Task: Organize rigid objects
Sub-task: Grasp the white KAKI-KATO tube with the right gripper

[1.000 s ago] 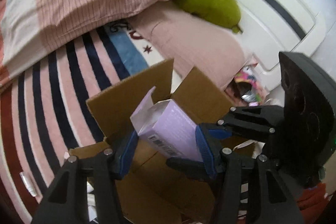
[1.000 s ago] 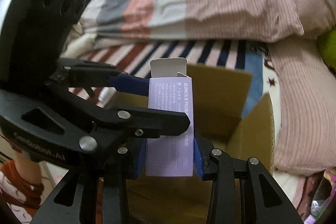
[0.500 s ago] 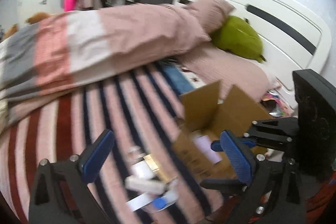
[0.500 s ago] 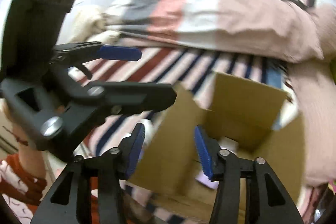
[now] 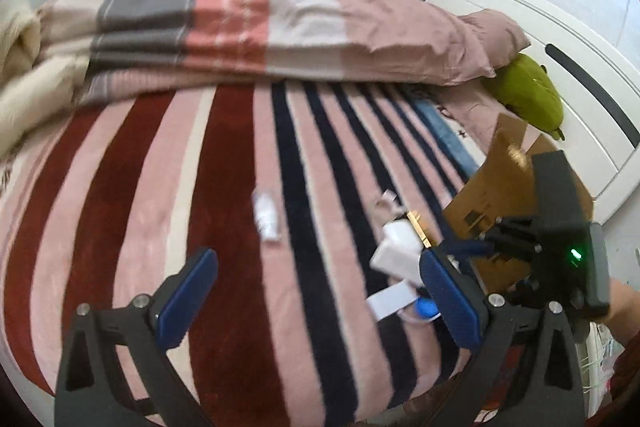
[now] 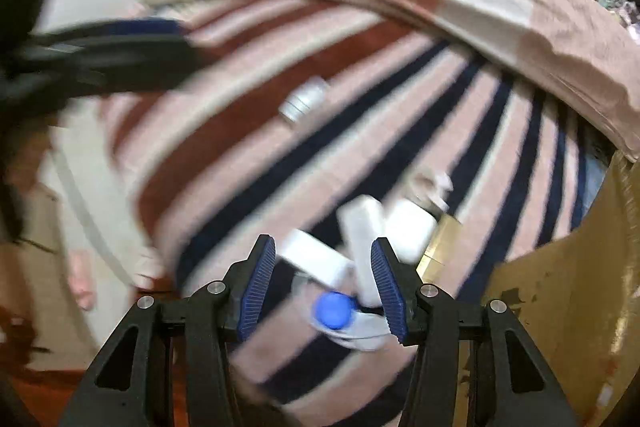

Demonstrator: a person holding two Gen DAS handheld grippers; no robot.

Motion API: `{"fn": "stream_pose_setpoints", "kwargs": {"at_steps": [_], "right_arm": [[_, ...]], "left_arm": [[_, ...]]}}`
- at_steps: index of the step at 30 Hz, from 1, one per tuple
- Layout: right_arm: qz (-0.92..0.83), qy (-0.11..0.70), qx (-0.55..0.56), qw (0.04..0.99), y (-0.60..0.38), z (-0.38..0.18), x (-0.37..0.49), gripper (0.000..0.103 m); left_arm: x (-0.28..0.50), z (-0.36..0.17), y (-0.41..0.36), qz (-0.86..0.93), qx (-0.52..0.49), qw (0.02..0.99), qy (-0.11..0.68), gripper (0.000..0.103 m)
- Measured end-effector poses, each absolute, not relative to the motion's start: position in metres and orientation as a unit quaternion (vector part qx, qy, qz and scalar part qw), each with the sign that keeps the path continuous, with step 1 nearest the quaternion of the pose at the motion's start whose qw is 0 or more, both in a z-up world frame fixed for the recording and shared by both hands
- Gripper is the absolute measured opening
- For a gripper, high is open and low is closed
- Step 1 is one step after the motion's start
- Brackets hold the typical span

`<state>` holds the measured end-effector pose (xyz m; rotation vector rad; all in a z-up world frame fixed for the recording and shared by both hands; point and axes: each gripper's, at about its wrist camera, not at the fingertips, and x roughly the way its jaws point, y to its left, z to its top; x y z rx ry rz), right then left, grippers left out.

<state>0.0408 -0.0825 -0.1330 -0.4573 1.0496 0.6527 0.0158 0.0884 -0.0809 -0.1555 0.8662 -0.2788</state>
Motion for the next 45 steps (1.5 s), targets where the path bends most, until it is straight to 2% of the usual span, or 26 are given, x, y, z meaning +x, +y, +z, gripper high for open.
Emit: {"fn": "stream_pose_setpoints", "kwargs": {"at_steps": [8,10,12,13,16,21,26,29,31,33,38,39,40,45], "right_arm": [[0.235,0.539,-0.248,0.770,-0.091,-0.179,0.068,0.043],[0.237,0.539,-0.252,0.768,-0.088,-0.180,0.071,0.032],[0.242,0.539,-0.265,0.762,-0.083,-0.183,0.070,0.027],[0.246,0.536,-0.274,0.760,-0.080,-0.184,0.069,0.021],[0.257,0.527,-0.275,0.762,-0.073,-0.176,0.066,0.013],[0.272,0.486,-0.267,0.786,-0.052,-0.161,0.065,0.013],[0.300,0.483,-0.253,0.783,-0.025,-0.176,0.073,0.014],[0.317,0.498,-0.216,0.778,-0.020,-0.181,0.076,0.027],[0.341,0.512,-0.169,0.770,-0.025,-0.179,0.080,0.044],[0.330,0.513,-0.164,0.775,-0.028,-0.180,0.080,0.050],[0.333,0.526,-0.169,0.764,-0.024,-0.195,0.080,0.050],[0.337,0.524,-0.170,0.764,-0.023,-0.197,0.079,0.047],[0.337,0.518,-0.176,0.767,-0.020,-0.198,0.079,0.031],[0.333,0.486,-0.203,0.782,-0.013,-0.189,0.074,0.031]], "left_arm": [[0.008,-0.100,0.096,-0.138,-0.075,0.895,0.417,0.100],[0.008,-0.098,0.095,-0.137,-0.071,0.897,0.415,0.100],[0.008,-0.096,0.094,-0.138,-0.064,0.899,0.412,0.100],[0.009,-0.096,0.094,-0.139,-0.061,0.899,0.410,0.100],[0.010,-0.093,0.095,-0.125,-0.052,0.905,0.403,0.100],[0.005,-0.089,0.102,-0.092,-0.022,0.924,0.371,0.100],[0.006,-0.094,0.116,-0.080,-0.039,0.917,0.388,0.100],[0.002,-0.098,0.122,-0.101,-0.054,0.914,0.389,0.100],[0.003,-0.102,0.122,-0.101,-0.048,0.910,0.399,0.100],[0.004,-0.106,0.120,-0.103,-0.047,0.906,0.409,0.100],[0.005,-0.114,0.118,-0.101,-0.044,0.897,0.429,0.100],[0.005,-0.114,0.116,-0.102,-0.042,0.896,0.430,0.100],[0.005,-0.114,0.116,-0.105,-0.045,0.895,0.431,0.100],[0.007,-0.095,0.110,-0.126,-0.060,0.898,0.417,0.100]]}}
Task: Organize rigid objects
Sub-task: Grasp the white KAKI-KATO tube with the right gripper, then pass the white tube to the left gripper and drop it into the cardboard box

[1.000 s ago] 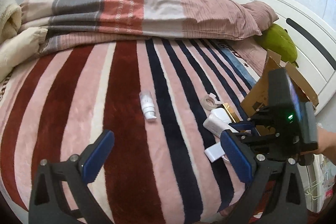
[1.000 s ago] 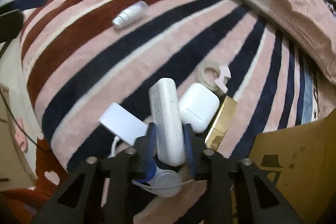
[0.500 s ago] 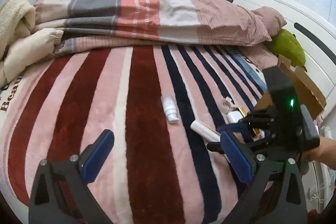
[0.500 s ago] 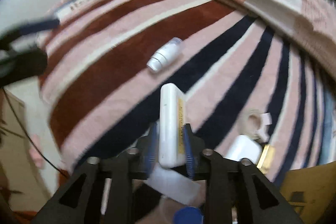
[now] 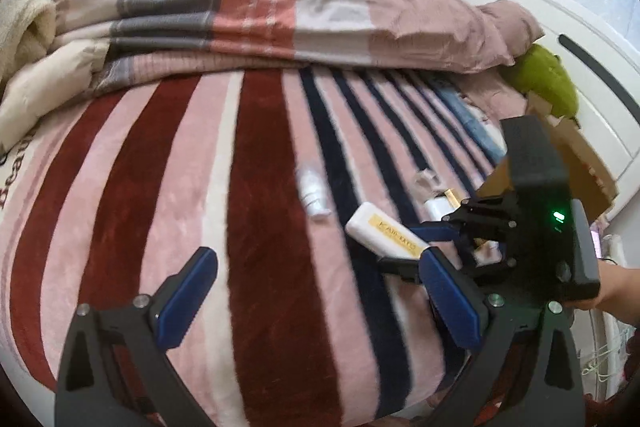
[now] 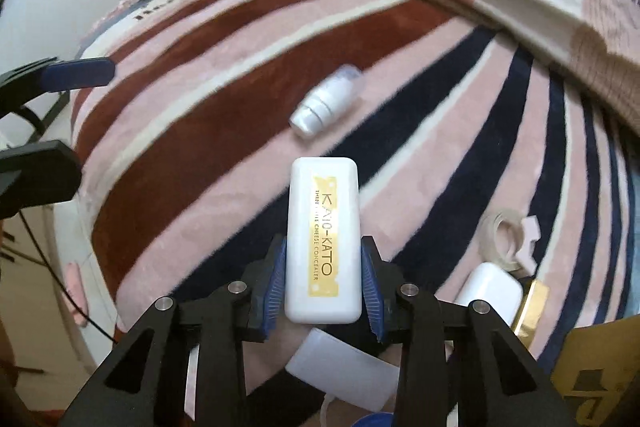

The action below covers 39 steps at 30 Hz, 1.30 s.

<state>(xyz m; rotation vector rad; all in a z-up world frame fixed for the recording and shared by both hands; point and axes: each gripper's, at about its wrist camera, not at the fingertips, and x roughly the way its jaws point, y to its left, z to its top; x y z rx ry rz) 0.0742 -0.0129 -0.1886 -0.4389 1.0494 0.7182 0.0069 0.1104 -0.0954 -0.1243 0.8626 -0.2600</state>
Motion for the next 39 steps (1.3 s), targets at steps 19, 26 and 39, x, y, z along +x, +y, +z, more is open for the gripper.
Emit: {"fn": "stream_pose_setpoints", "kwargs": {"at_steps": [19,26,39], "right_arm": [[0.358,0.352,-0.110,0.858,-0.140,-0.027,0.043,0.031],[0.303,0.350,-0.077,0.883,-0.227,-0.016,0.055,0.031],[0.221,0.453,-0.087,0.859,-0.290,-0.043,0.085,0.031]], "left_arm": [[0.056,0.011,-0.076,-0.309,0.005,0.881,0.360,0.038],[0.091,0.004,-0.176,-0.373,0.034,0.838,0.396,0.048],[0.118,-0.028,-0.237,-0.363,0.073,0.798,0.475,0.054]]}}
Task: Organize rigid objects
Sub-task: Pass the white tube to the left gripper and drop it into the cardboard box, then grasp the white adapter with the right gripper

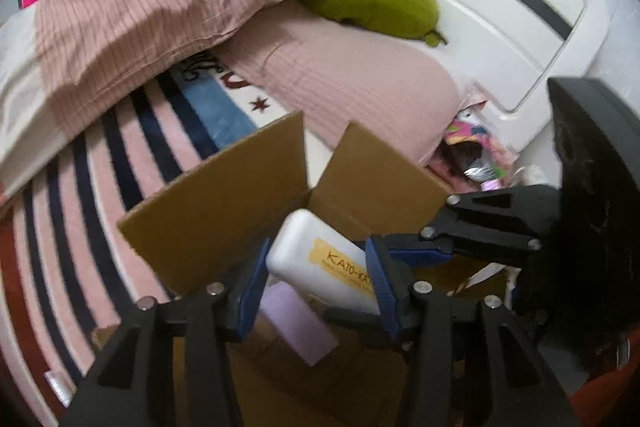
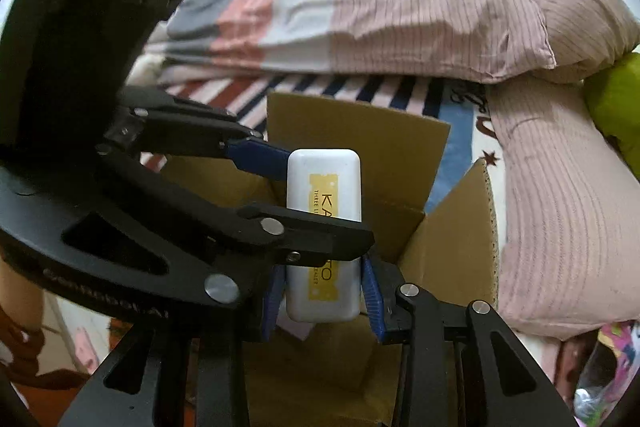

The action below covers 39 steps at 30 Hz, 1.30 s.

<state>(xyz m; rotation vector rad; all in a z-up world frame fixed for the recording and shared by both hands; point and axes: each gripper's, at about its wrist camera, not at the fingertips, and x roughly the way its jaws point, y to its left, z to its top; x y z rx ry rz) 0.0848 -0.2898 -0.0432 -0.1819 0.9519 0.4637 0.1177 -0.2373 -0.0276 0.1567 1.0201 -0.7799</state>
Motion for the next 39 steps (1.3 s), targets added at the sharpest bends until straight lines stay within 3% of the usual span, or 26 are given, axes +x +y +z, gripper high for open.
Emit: {"fn": "stream_pose_setpoints", "kwargs": {"at_steps": [1,2,5,7,11,13,18,25,33,39], "right_arm": [[0.217,0.462,-0.095,0.855,-0.287,-0.045,0.086,0.031],[0.212,0.466,-0.103,0.853,-0.286,-0.047,0.087,0.032],[0.214,0.473,-0.110,0.847,-0.279,-0.048,0.084,0.046],[0.219,0.471,-0.107,0.848,-0.274,-0.047,0.081,0.055],[0.233,0.435,-0.111,0.863,-0.258,-0.033,0.067,0.073],[0.251,0.417,-0.107,0.867,-0.244,-0.026,0.059,0.087],[0.321,0.390,-0.109,0.856,-0.190,-0.016,0.036,0.103],[0.383,0.391,-0.122,0.828,-0.110,-0.042,0.019,0.103],[0.362,0.486,-0.141,0.783,-0.073,-0.140,0.028,0.102],[0.304,0.535,-0.205,0.761,-0.063,-0.197,0.039,0.073]], "left_arm": [[0.118,-0.027,-0.238,-0.359,0.076,0.800,0.475,0.064],[0.116,-0.026,-0.234,-0.354,0.077,0.804,0.472,0.068],[0.109,-0.014,-0.213,-0.347,0.066,0.816,0.458,0.071],[0.100,-0.001,-0.192,-0.339,0.058,0.830,0.440,0.078],[0.086,0.018,-0.144,-0.308,0.044,0.857,0.412,0.081],[0.077,0.024,-0.113,-0.282,0.037,0.872,0.399,0.082],[0.056,0.018,-0.029,-0.208,0.013,0.901,0.380,0.083],[0.033,-0.038,0.053,-0.127,-0.015,0.911,0.392,0.083],[0.015,-0.105,0.082,-0.126,-0.048,0.895,0.425,0.083],[0.009,-0.119,0.084,-0.133,-0.058,0.889,0.434,0.083]]}}
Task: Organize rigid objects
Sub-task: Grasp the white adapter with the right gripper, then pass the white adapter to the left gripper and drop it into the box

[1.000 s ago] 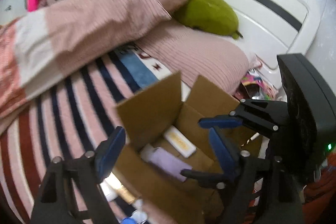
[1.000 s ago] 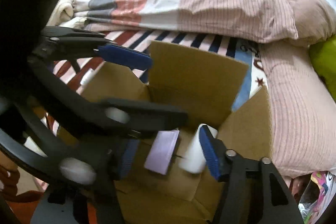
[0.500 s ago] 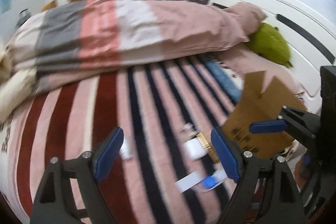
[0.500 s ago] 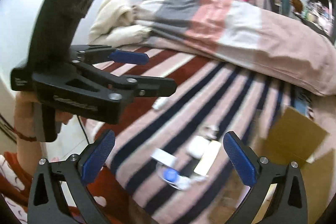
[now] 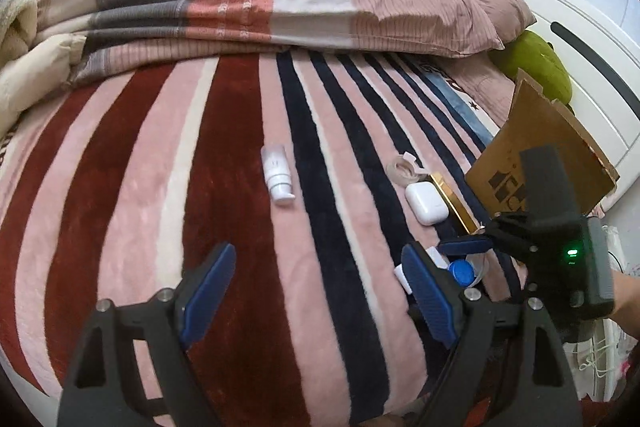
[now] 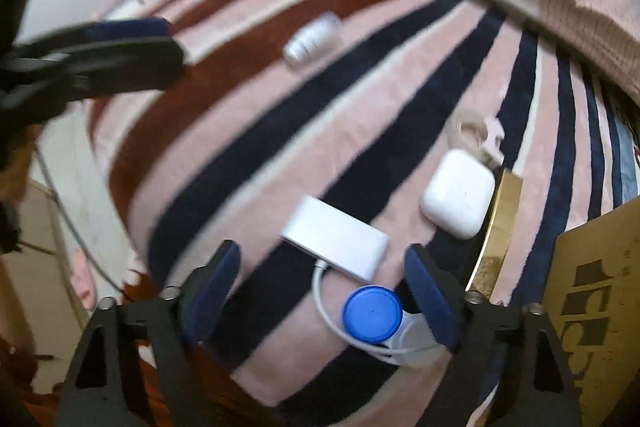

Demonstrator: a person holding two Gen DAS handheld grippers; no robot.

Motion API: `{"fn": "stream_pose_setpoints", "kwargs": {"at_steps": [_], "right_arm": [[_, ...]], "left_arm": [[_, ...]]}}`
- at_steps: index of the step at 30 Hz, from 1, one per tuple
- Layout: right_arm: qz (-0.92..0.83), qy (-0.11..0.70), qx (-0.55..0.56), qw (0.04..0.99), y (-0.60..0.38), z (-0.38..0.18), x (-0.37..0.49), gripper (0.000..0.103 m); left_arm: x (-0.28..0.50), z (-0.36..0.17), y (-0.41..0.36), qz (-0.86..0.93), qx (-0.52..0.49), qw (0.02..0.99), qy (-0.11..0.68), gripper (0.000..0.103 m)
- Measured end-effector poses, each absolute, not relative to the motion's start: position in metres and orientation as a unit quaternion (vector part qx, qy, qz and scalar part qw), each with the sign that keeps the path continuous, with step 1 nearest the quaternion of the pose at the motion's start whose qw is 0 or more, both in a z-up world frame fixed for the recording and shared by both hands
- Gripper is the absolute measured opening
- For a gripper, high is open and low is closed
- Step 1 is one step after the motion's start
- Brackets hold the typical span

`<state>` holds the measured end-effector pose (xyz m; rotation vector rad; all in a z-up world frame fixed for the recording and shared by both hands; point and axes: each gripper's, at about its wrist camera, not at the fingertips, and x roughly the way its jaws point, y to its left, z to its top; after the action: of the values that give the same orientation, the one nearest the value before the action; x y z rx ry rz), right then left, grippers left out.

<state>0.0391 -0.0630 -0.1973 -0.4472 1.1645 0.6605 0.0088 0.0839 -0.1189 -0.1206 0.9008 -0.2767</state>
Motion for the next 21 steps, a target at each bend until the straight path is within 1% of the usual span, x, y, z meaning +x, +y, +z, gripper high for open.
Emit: {"fn": "stream_pose_setpoints", "kwargs": {"at_steps": [1,2,3,4,6,11,14,15,17,19,20,21], "right_arm": [[0.300,0.538,-0.210,0.759,-0.064,-0.200,0.041,0.064],[0.296,0.542,-0.216,0.757,-0.064,-0.204,0.042,0.059],[0.296,0.543,-0.215,0.756,-0.065,-0.205,0.043,0.050],[0.298,0.541,-0.212,0.757,-0.065,-0.204,0.045,0.035],[0.304,0.536,-0.211,0.759,-0.067,-0.198,0.046,0.030],[0.330,0.494,-0.214,0.776,-0.060,-0.171,0.040,0.028],[0.351,0.465,-0.211,0.785,-0.058,-0.149,0.034,0.028],[0.357,0.451,-0.210,0.790,-0.057,-0.137,0.031,0.028],[0.368,0.428,-0.206,0.799,-0.054,-0.115,0.028,0.028],[0.374,0.409,-0.203,0.807,-0.055,-0.095,0.023,0.028],[0.377,0.399,-0.201,0.811,-0.057,-0.084,0.024,0.028],[0.379,0.388,-0.198,0.817,-0.060,-0.072,0.023,0.028]], "left_arm": [[0.008,-0.119,0.084,-0.133,-0.059,0.889,0.434,0.083],[0.009,-0.119,0.083,-0.133,-0.058,0.889,0.435,0.083],[0.010,-0.118,0.083,-0.133,-0.058,0.888,0.436,0.083],[0.011,-0.119,0.083,-0.134,-0.059,0.888,0.436,0.083],[0.011,-0.117,0.080,-0.148,-0.063,0.884,0.439,0.083],[0.013,-0.106,0.068,-0.188,-0.071,0.878,0.434,0.083],[0.014,-0.088,0.060,-0.226,-0.093,0.874,0.419,0.083],[0.014,-0.080,0.057,-0.239,-0.099,0.873,0.413,0.081],[0.015,-0.066,0.050,-0.256,-0.102,0.873,0.402,0.069],[0.018,-0.047,0.040,-0.272,-0.099,0.875,0.389,0.050],[0.019,-0.037,0.036,-0.274,-0.095,0.877,0.382,0.047],[0.020,-0.028,0.030,-0.272,-0.086,0.881,0.377,0.040]]}}
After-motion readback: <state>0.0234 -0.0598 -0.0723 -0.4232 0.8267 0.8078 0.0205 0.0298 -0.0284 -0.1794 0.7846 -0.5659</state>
